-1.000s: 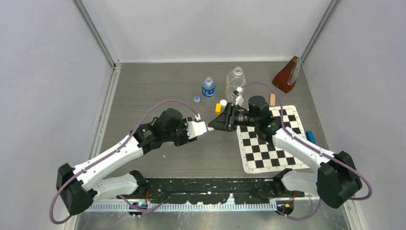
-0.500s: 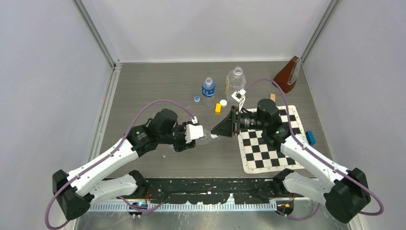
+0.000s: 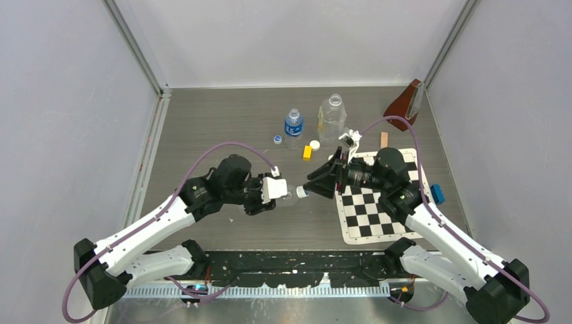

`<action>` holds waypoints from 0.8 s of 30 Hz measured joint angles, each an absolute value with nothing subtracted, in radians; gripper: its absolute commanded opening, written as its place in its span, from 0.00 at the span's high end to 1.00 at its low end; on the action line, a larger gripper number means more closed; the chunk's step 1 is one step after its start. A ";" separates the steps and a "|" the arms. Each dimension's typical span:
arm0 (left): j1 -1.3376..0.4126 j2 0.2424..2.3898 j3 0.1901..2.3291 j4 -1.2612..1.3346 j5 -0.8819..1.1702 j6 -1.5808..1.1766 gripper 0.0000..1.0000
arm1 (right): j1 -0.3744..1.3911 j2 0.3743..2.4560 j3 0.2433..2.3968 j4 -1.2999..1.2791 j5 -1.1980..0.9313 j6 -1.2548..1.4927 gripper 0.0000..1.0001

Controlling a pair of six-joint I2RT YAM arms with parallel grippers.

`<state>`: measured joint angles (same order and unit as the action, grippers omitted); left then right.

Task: Unscrew the bottle caps
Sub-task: Unscrew the bottle cap from the plastic bottle.

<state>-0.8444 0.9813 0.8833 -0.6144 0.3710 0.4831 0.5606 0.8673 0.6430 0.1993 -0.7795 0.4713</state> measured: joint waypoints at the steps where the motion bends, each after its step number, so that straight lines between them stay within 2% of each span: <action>1: -0.844 0.981 0.883 -0.614 0.358 0.484 1.00 | 0.561 0.865 0.647 0.179 -0.757 0.484 0.38; 12: -0.844 1.006 0.883 -0.614 0.226 0.507 1.00 | 0.560 0.999 0.701 0.069 -0.680 0.744 0.37; 17: -0.844 1.006 0.883 -0.614 0.217 0.506 1.00 | 0.560 1.079 0.701 0.081 -0.703 0.815 0.46; 24: -0.844 1.006 0.883 -0.615 0.200 0.508 1.00 | 0.560 1.100 0.701 0.134 -0.770 0.858 0.45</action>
